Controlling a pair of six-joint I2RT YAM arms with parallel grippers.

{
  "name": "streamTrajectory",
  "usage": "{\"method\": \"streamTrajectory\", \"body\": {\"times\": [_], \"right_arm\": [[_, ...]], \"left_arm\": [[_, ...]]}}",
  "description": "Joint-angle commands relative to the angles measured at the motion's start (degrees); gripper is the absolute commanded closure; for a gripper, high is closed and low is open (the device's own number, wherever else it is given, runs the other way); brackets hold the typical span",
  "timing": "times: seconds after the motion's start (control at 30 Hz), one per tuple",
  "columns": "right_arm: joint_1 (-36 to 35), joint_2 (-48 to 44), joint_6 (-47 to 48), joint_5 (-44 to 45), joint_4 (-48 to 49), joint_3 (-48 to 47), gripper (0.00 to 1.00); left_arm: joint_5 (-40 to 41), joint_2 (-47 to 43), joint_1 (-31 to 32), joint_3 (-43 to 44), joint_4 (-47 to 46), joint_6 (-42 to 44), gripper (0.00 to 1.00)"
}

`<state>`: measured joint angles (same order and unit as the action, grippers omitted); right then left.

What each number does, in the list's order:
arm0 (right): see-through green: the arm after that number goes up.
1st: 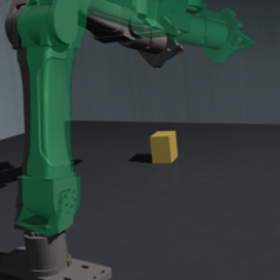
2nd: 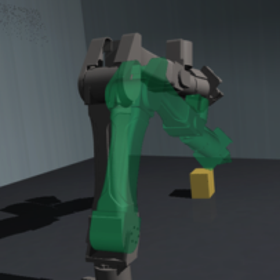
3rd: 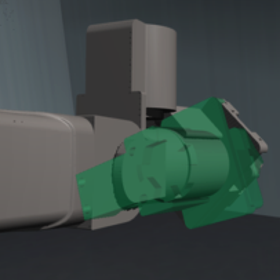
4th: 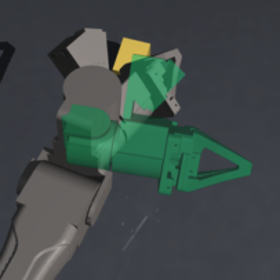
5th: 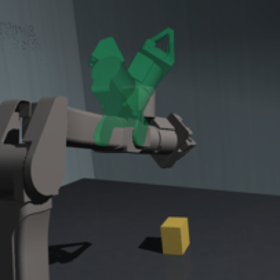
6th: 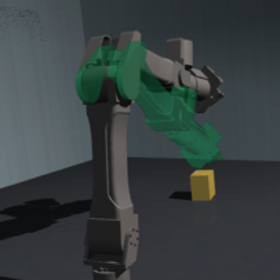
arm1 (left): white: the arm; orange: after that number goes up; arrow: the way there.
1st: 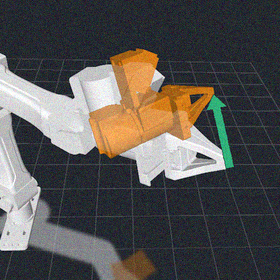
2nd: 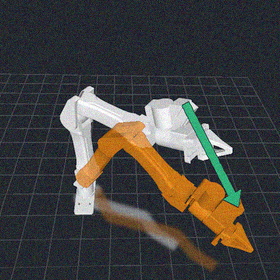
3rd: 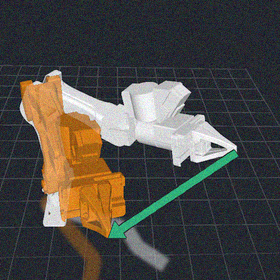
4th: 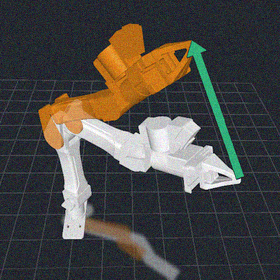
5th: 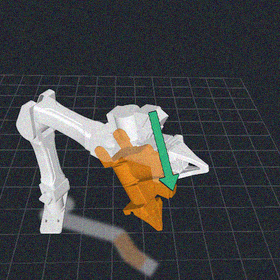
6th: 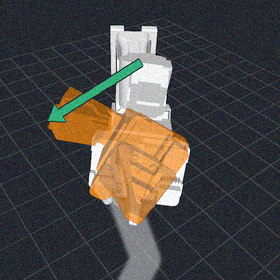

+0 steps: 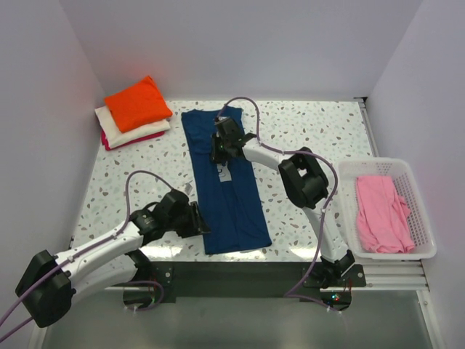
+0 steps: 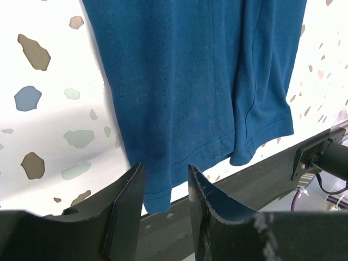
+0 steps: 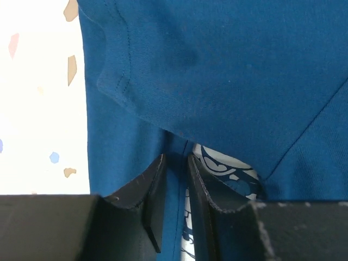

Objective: Fold and stack the t-shirts
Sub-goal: Fold the tshirt

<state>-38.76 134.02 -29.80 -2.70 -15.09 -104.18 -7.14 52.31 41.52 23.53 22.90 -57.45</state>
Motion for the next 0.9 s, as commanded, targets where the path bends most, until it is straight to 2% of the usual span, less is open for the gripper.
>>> {"method": "streamTrajectory", "body": {"times": [0.0, 0.23, 0.47, 0.87], "right_arm": [[-0.26, 1.25, -1.49, -0.82, 0.33, -1.55, 0.75], [-0.26, -1.29, -2.45, 0.06, 1.12, 0.12, 0.89], [-0.26, -4.29, -2.37, 2.26, 0.51, 1.87, 0.98], [-0.26, -7.63, -1.13, 6.57, -1.17, 3.55, 1.0]], "left_arm": [[-1.21, 0.86, -0.38, 0.29, -3.03, 0.5, 0.59], [-1.3, 1.47, -0.38, 0.29, -3.21, 0.67, 0.59], [-1.3, 1.91, -0.38, -0.15, -2.94, 0.76, 0.59], [-1.56, 2.0, -0.38, -1.12, -3.29, 1.02, 0.6]]}}
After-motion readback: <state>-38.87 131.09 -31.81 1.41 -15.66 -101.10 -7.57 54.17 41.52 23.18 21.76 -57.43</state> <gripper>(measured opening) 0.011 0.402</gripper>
